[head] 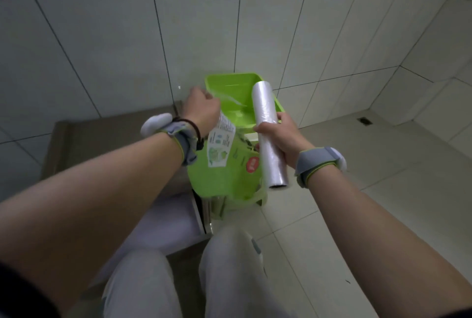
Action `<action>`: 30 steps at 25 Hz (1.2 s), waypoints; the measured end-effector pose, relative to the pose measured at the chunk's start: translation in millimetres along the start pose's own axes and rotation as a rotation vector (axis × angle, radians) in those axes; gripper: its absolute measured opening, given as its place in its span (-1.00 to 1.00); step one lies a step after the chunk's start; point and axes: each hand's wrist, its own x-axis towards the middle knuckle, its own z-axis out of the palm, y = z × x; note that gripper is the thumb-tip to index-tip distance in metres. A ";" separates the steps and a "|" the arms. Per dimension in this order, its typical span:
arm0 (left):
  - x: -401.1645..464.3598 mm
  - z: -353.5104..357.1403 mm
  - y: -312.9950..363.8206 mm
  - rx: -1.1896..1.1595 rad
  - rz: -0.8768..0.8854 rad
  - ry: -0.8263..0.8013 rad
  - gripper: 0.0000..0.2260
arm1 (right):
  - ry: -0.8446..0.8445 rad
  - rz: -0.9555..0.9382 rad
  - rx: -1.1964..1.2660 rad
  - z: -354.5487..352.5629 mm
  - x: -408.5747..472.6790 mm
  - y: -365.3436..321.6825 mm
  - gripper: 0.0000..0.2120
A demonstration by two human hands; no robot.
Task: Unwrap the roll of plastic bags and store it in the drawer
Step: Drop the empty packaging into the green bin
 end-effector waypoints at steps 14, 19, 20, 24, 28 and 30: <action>79.4 27.0 23.9 -0.116 -0.102 0.252 -0.74 | 0.182 -0.118 0.036 -14.9 74.5 -25.6 -0.51; 96.3 62.3 -0.6 0.016 -0.096 0.292 -0.77 | 0.166 -0.091 -0.020 -2.5 104.6 -20.8 -0.63; 102.0 68.9 -3.8 0.010 -0.093 0.280 -0.76 | 0.165 -0.081 -0.028 -2.1 110.0 -17.4 -0.61; 119.1 83.3 -15.7 -0.006 -0.093 0.223 -0.73 | 0.186 -0.086 -0.008 -6.2 124.5 -8.5 -0.57; 121.8 95.2 -28.1 0.190 -0.104 0.078 -0.59 | 0.204 -0.098 0.018 -8.5 135.0 -12.2 -0.51; 114.1 102.5 -31.6 0.425 0.164 0.156 -0.63 | 0.202 -0.102 0.010 -7.1 135.3 -12.7 -0.55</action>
